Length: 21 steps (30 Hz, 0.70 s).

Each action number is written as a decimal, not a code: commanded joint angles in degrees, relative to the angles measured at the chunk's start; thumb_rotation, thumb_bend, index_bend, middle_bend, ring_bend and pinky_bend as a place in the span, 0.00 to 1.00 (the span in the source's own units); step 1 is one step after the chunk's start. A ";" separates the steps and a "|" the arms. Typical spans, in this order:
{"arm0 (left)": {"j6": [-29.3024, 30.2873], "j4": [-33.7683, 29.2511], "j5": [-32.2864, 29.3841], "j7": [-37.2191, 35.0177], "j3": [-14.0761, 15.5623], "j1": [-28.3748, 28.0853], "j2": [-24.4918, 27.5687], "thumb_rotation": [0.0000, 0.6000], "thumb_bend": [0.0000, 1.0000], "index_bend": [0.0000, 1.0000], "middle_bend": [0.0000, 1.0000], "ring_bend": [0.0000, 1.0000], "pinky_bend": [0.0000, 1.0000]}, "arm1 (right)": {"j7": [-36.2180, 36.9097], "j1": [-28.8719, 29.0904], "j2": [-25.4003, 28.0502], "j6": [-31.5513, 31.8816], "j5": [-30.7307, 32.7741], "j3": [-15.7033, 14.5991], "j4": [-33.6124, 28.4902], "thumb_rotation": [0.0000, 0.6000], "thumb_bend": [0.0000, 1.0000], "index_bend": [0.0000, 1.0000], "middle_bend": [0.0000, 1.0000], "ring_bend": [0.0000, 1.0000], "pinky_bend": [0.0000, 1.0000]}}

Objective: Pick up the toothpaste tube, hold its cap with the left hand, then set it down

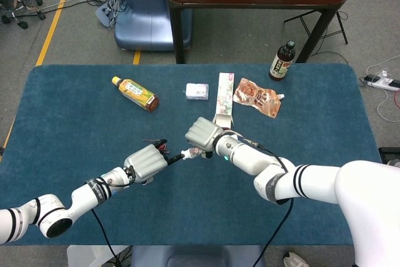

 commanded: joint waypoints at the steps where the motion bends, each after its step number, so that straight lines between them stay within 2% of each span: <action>1: 0.09 -0.02 -0.45 0.30 0.27 -0.17 0.05 1.00 0.22 0.02 0.47 0.41 0.05 | 0.12 -0.15 0.08 -0.04 -0.22 0.09 0.00 1.00 0.96 0.75 0.68 0.56 0.39; 21: 0.63 0.63 -3.05 1.52 1.93 -1.23 -0.49 1.00 0.22 0.02 0.47 0.41 0.05 | 0.93 -0.94 0.23 0.01 -1.63 1.17 -0.15 1.00 0.96 0.79 0.70 0.58 0.39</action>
